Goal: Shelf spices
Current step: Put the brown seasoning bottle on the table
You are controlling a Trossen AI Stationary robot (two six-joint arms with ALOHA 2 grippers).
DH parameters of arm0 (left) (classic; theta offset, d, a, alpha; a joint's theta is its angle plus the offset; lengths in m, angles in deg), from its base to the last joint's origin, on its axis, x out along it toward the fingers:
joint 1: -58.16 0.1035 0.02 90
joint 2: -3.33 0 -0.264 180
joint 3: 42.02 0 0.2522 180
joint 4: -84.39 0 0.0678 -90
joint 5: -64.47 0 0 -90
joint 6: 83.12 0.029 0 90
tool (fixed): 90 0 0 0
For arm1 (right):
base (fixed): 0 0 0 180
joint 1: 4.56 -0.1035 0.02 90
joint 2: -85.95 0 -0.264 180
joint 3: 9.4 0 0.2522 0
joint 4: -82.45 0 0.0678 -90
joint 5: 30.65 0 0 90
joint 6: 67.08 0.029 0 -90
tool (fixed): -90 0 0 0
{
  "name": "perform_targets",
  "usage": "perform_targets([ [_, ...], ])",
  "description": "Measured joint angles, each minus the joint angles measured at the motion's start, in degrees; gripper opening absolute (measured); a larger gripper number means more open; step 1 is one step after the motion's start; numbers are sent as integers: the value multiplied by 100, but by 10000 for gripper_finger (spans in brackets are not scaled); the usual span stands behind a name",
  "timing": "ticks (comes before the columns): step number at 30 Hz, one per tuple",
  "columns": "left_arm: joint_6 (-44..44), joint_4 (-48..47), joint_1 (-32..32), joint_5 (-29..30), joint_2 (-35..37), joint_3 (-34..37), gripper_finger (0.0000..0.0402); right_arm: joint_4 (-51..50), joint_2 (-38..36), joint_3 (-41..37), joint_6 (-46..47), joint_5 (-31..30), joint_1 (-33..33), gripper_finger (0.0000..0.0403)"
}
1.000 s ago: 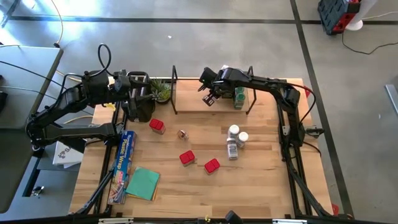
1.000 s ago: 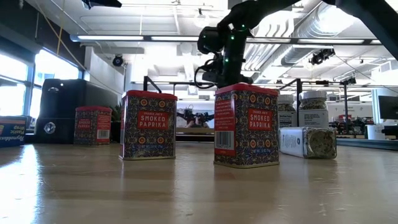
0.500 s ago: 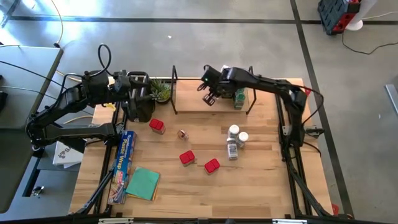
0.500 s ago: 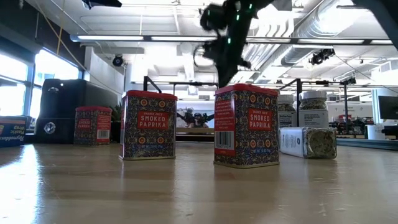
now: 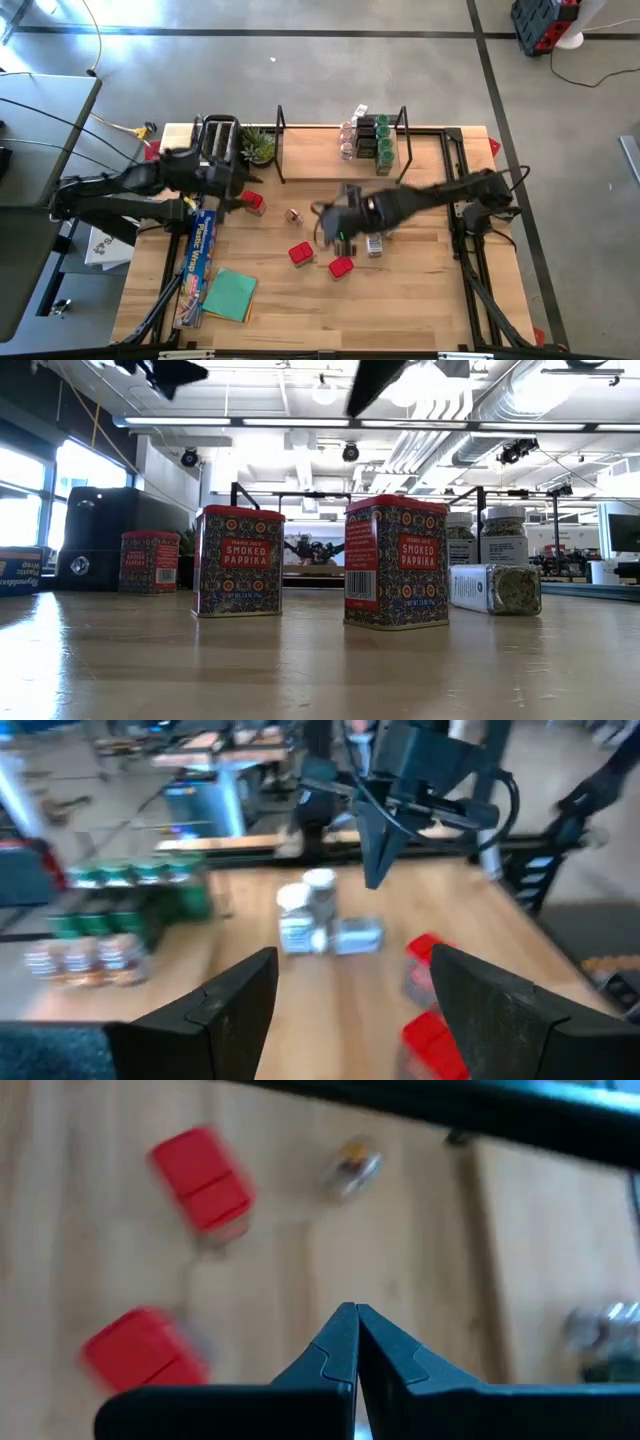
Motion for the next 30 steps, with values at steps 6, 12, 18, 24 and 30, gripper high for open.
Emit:
perform_targets([
  [6, -300, 1796, -308, -559, -696, 1092, 257, -935, 4, 0, 1973, -1165, -1132, 0],
  [12, 261, 837, -469, -218, -2319, 253, 257, -1405, 7, 0, 3503, -2375, -1752, 0],
  [18, 1688, -1190, -534, 347, -4241, -1445, 257, -1405, 7, 0, 3679, -2648, -1834, 0],
  [24, 2624, -2724, -635, 1534, -5576, -2471, 257, -1414, 9, 0, 3664, -2657, -1873, 0],
  [30, 3000, -2785, -613, 1821, -6354, -2587, 257, -1411, 9, 0, 3665, -2808, -2082, 0],
])
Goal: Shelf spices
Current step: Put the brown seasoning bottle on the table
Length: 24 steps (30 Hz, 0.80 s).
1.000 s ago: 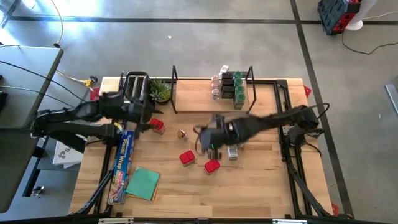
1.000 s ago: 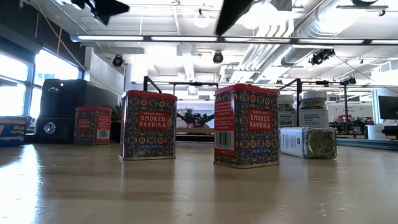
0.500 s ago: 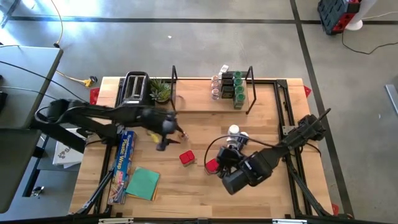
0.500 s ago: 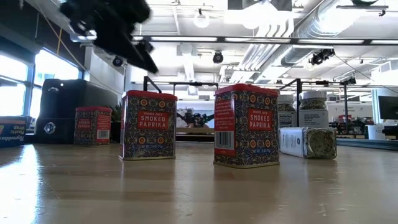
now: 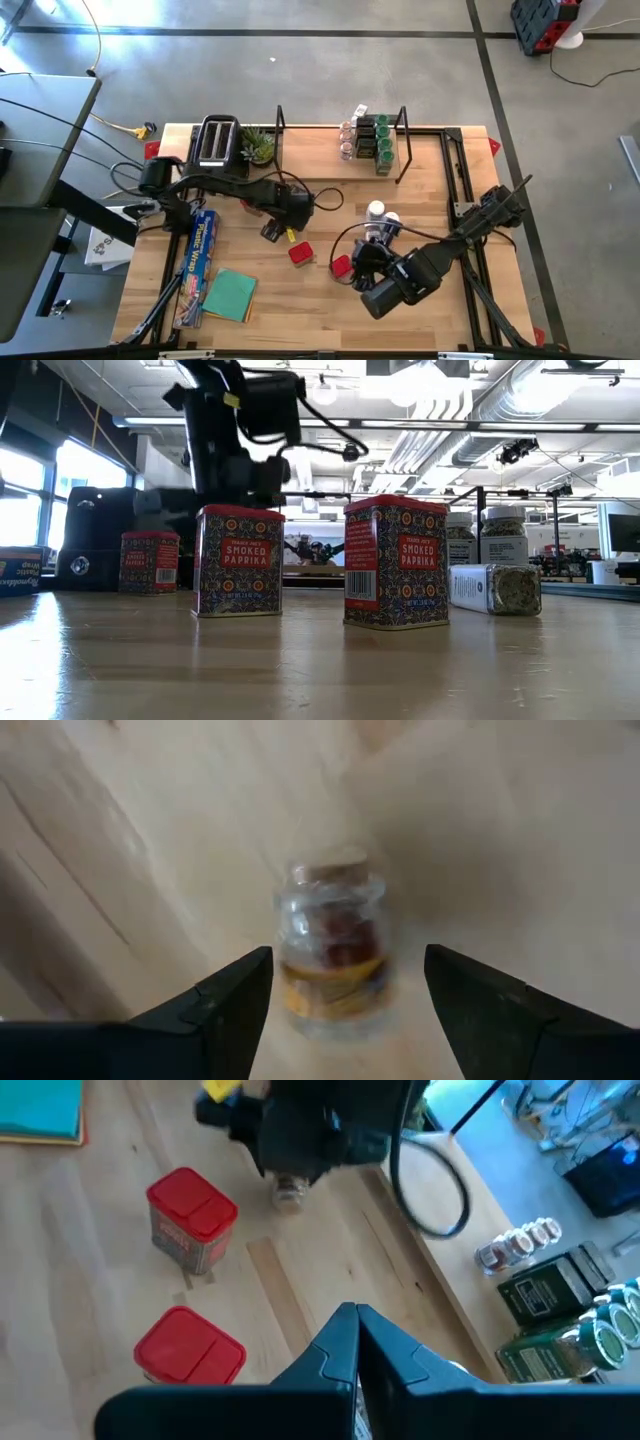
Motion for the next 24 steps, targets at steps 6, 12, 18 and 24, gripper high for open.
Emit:
perform_targets([
  [6, 52, 312, 0, 7, -267, 2, 257, 0, 0, 0, 156, -373, -248, 0],
  [12, -114, 334, 53, -26, -247, 3, 236, 1, 0, 0, 357, -588, -369, 0],
  [18, -146, 275, 201, -3, -201, 2, 169, 3, 2, 0, 345, -786, -373, 0],
  [24, -143, 297, 301, 220, 431, -106, 169, -491, 4, 0, 574, -1370, -598, 0],
])
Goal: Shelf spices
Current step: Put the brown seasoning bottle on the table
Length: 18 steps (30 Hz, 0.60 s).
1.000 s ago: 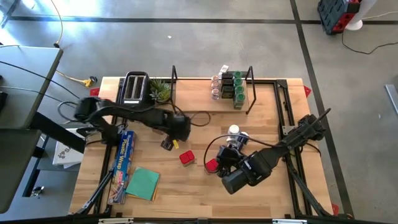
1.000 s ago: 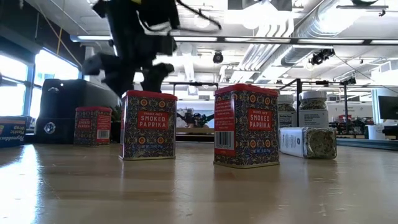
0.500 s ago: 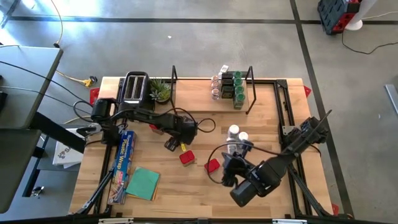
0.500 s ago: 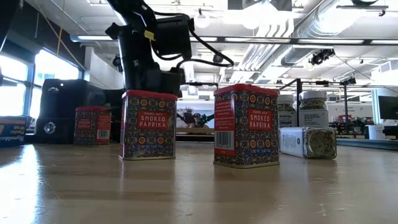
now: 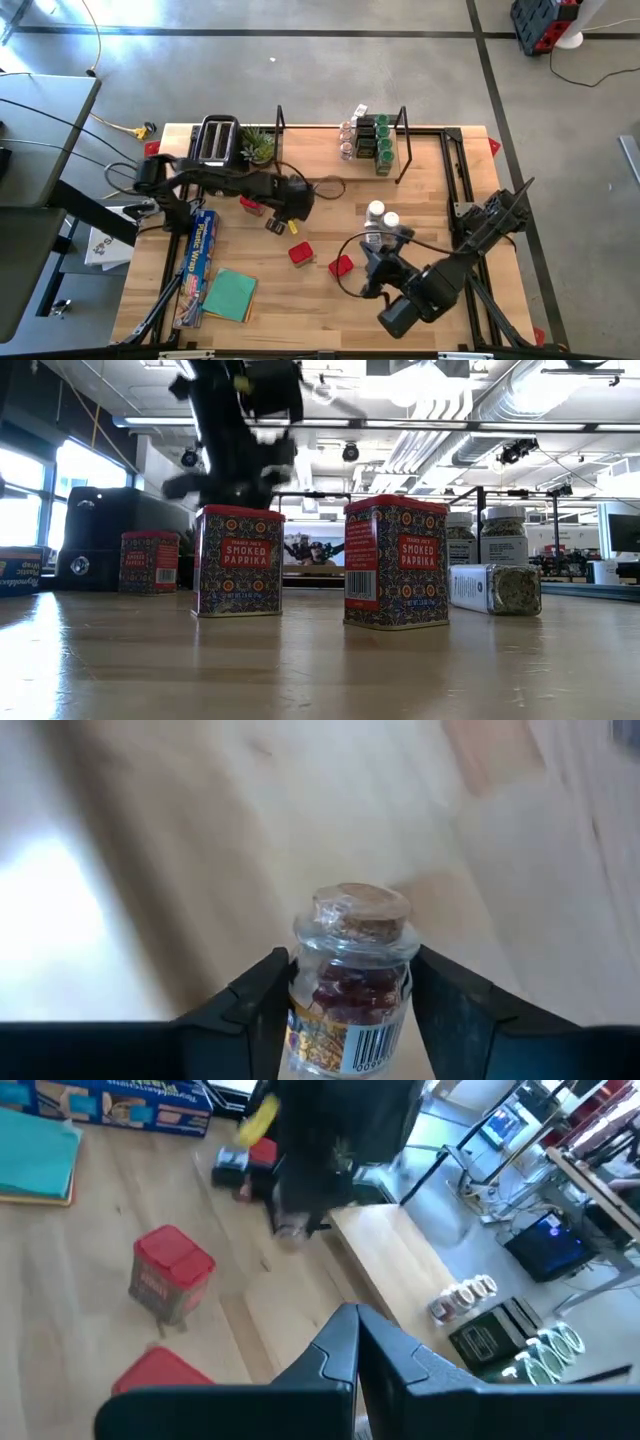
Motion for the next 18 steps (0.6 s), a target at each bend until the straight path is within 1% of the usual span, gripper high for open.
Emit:
perform_targets([
  [3, 74, 156, 163, -27, 561, -109, 168, -426, 2, 0, 560, 31, -124, 0],
  [5, 67, 508, 355, -239, 993, -143, 168, -459, 2, 0, 855, 94, -193, 0],
  [6, -15, 742, 484, -492, 1209, -144, 168, -406, 2, 0, 911, 130, -234, 0],
  [7, -146, 969, 632, -874, 1388, -145, 168, -333, 2, 0, 922, 182, -271, 0],
  [10, -753, 1907, 1033, -2393, 1732, -21, 167, -53, 2, 0, 824, 373, -350, 0],
  [12, -1116, 2495, 1160, -3163, 1793, 183, 167, 203, 2, 0, 645, 380, -381, 0],
  [13, -1266, 2784, 1173, -3360, 1778, 298, 167, 326, 2, 0, 529, 376, -377, 0],
  [18, -1736, 4058, 995, -3649, 1330, 925, 166, 725, 2, 0, 33, 367, -290, 0],
])
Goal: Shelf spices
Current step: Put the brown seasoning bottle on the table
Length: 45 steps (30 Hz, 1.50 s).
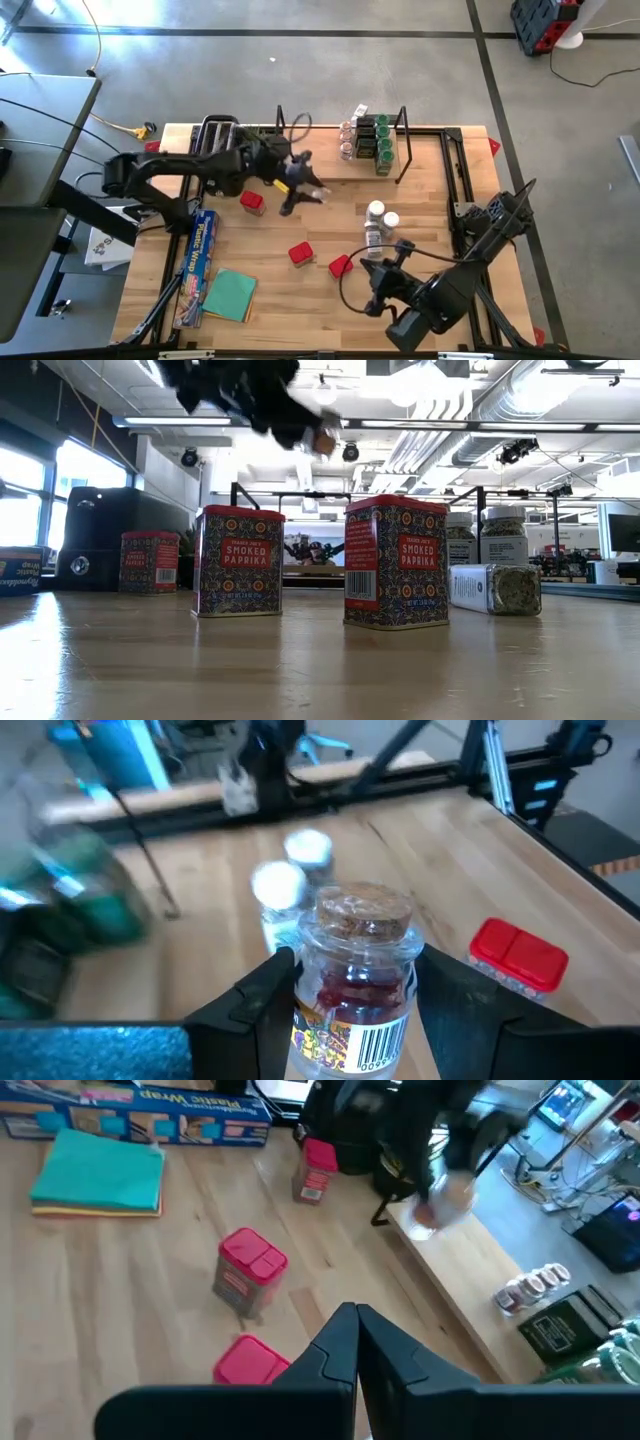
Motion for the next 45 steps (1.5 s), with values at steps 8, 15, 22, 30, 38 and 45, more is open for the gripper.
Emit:
perform_targets([
  [8, -367, 1075, -258, 2, -537, 414, 165, 784, -197, -811, -167, 471, 484, 0],
  [15, -573, 1924, -225, 16, -527, 972, 164, 5175, -1109, -3219, -1856, 1361, 1184, 0],
  [22, -632, 2969, -70, 347, -616, 1638, 170, 6233, -1643, -3633, -3108, 1543, 1986, 0],
  [30, -585, 3448, 145, 209, -1643, 1553, 170, 6243, -1692, -3445, -3433, 2103, 2529, 0],
  [38, -626, 3472, 202, -384, -2329, 1265, 172, 6140, -1690, -3445, -3312, 2616, 2633, 0],
  [45, -644, 3595, 206, -436, -2473, 1259, 185, 5932, -1690, -3442, -3080, 2677, 2635, 0],
])
